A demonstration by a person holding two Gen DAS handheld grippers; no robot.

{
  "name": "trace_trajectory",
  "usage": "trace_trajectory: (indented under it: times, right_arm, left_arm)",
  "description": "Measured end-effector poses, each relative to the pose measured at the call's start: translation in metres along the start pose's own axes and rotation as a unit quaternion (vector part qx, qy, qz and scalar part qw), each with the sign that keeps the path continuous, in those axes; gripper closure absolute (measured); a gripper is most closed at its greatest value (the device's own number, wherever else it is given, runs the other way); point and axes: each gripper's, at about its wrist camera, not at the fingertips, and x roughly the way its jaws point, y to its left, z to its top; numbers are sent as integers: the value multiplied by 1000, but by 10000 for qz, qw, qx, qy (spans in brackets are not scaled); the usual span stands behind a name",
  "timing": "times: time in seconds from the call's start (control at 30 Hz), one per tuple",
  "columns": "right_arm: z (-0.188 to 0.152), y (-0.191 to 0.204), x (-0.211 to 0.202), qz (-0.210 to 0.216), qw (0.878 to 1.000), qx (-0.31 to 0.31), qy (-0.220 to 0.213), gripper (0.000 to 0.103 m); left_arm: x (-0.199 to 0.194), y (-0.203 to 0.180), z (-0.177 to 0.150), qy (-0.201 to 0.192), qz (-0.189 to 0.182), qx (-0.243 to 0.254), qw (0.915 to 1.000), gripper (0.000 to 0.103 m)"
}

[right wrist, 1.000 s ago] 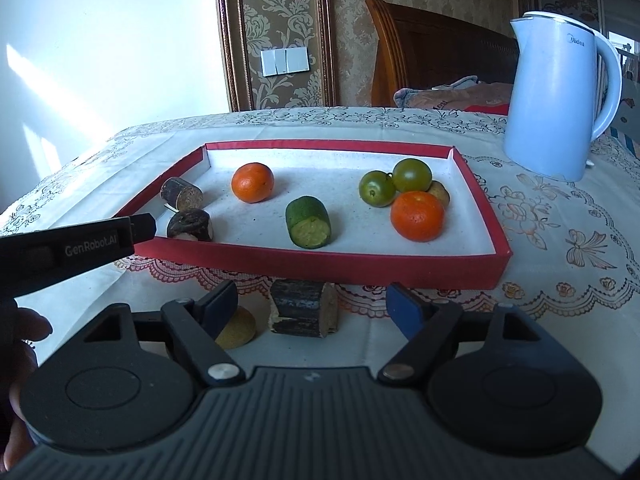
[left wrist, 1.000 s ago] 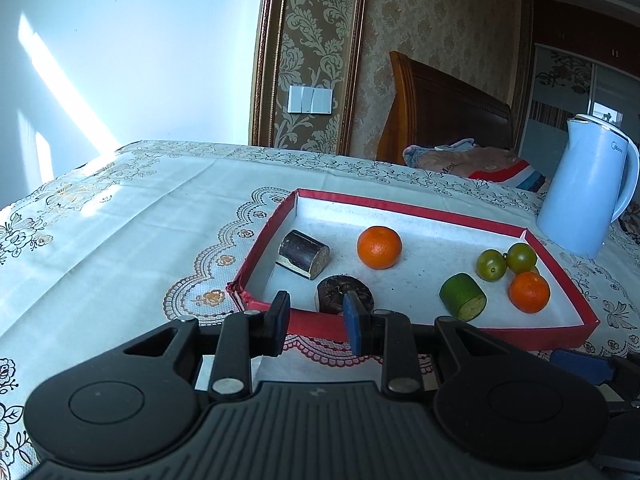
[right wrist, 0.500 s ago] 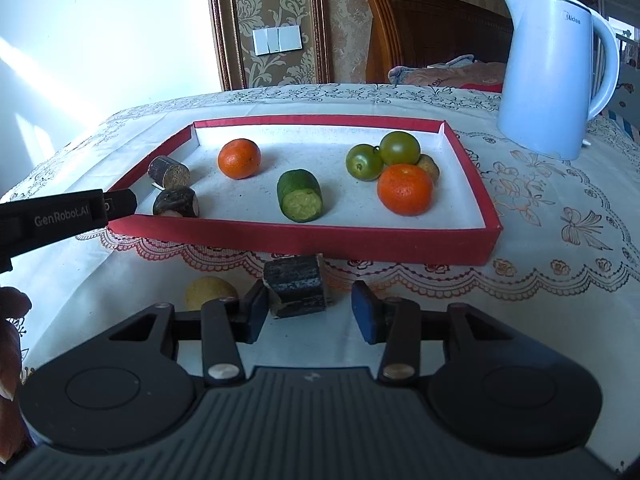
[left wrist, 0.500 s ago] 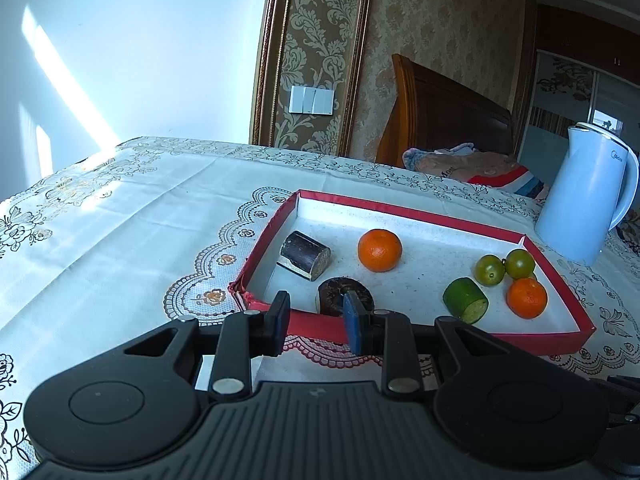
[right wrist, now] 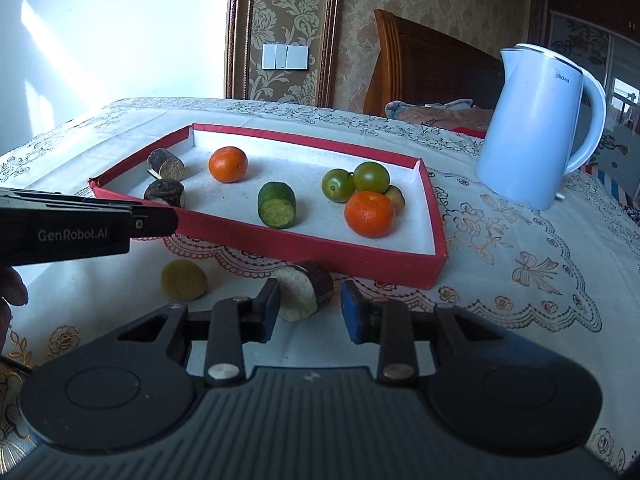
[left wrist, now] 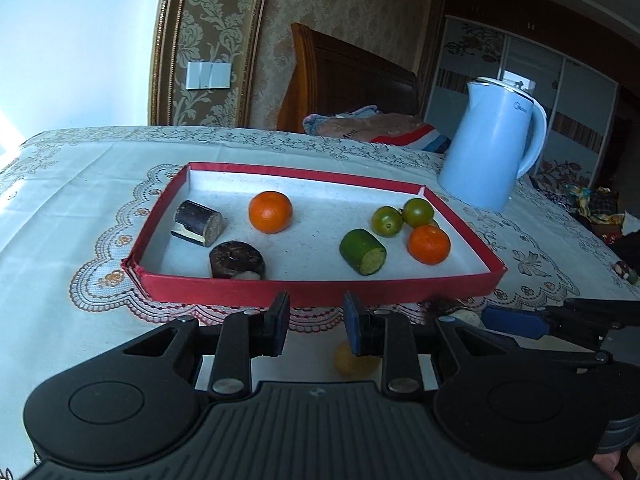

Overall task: Organize fruits
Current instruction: 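Close the left gripper on the small brown fruit while the right lifts the dark cylinder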

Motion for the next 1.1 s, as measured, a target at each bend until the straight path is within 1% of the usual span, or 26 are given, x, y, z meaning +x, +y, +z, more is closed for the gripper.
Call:
trace_trajectory:
  times: [0.03, 0.1, 0.13, 0.17, 0.2, 0.23, 0.27, 0.3, 0.33, 0.4, 0.43, 0.5, 0.53, 0.57, 0.63, 0.67, 0.73, 0.77, 0.83, 0.9, 0.93, 0.97, 1.0, 1.07, 1.1]
  right_arm:
    - [-2, -2, -1, 32, 10000, 23, 12, 72]
    - [-4, -5, -3, 42, 10000, 18, 16, 72]
    - [-7, -6, -4, 82, 10000, -25, 48, 72]
    - [-8, -7, -5, 103, 9999, -37, 76, 72]
    - [-10, -7, -7, 100, 9999, -13, 73, 72]
    - [-11, -8, -8, 117, 9999, -10, 55, 72]
    - [-12, -8, -9, 145, 9999, -33, 58, 72]
    - [-13, -8, -10, 170, 9998, -66, 67, 71]
    - [-13, -7, -10, 190, 9997, -101, 61, 70]
    - [-14, -6, -10, 185, 9996, -183, 73, 69]
    - [-15, -6, -10, 212, 9995, -230, 81, 66]
    - [-15, -7, -10, 232, 9993, -272, 81, 63]
    - [-15, -8, -10, 251, 9993, -270, 73, 62]
    - [-15, -10, -10, 288, 9992, -265, 82, 59]
    - [-16, -13, -9, 355, 9989, -281, 124, 53]
    - [-16, -15, -8, 353, 9989, -285, 136, 53]
    - [-16, -18, -6, 329, 9989, -287, 164, 53]
    - [-15, -20, -5, 346, 9989, -259, 174, 53]
    - [-11, -24, -1, 455, 9986, -190, 202, 53]
    - [-8, -24, 4, 572, 9978, -201, 258, 53]
    - [-6, -23, 6, 617, 9974, -257, 261, 53]
    - [-6, -22, 9, 638, 9971, -304, 264, 53]
    - [-5, -22, 11, 644, 9970, -327, 285, 53]
    - [-3, -21, 17, 674, 9967, -341, 312, 53]
    - [-2, -20, 19, 721, 9963, -352, 306, 53]
  left_arm:
    - [2, -2, -1, 107, -87, 64, 9999, 75]
    - [4, -7, -5, 156, 27, 212, 9997, 75]
    - [4, -9, -5, 144, 22, 257, 9996, 75]
    - [3, -8, -6, 177, -112, 249, 9995, 74]
    - [5, -8, -6, 257, -237, 223, 9991, 69]
    - [6, -9, -6, 330, -270, 247, 9988, 59]
    - [7, -11, -7, 350, -214, 301, 9987, 54]
    - [8, -14, -8, 297, -82, 381, 9988, 48]
    - [8, -16, -9, 263, -16, 460, 9986, 46]
    - [11, -22, -10, 332, 10, 618, 9975, 46]
    - [14, -24, -11, 386, 39, 700, 9968, 46]
    - [19, -30, -13, 438, 211, 886, 9949, 46]
    - [19, -32, -14, 440, 258, 958, 9941, 46]
    - [19, -33, -15, 437, 265, 1006, 9936, 46]
    - [19, -34, -16, 425, 220, 1059, 9932, 47]
    - [19, -35, -16, 409, 213, 1085, 9930, 48]
    - [19, -36, -16, 400, 231, 1112, 9927, 56]
    - [20, -36, -16, 421, 233, 1100, 9928, 57]
    - [21, -35, -16, 460, 215, 1074, 9929, 62]
    - [21, -35, -16, 471, 209, 1079, 9928, 63]
    - [21, -35, -16, 469, 226, 1082, 9928, 69]
    - [21, -35, -16, 481, 229, 1083, 9927, 71]
    - [21, -34, -16, 488, 239, 1073, 9927, 71]
    - [22, -33, -16, 479, 335, 1062, 9926, 76]
    - [22, -33, -16, 478, 364, 1041, 9928, 76]
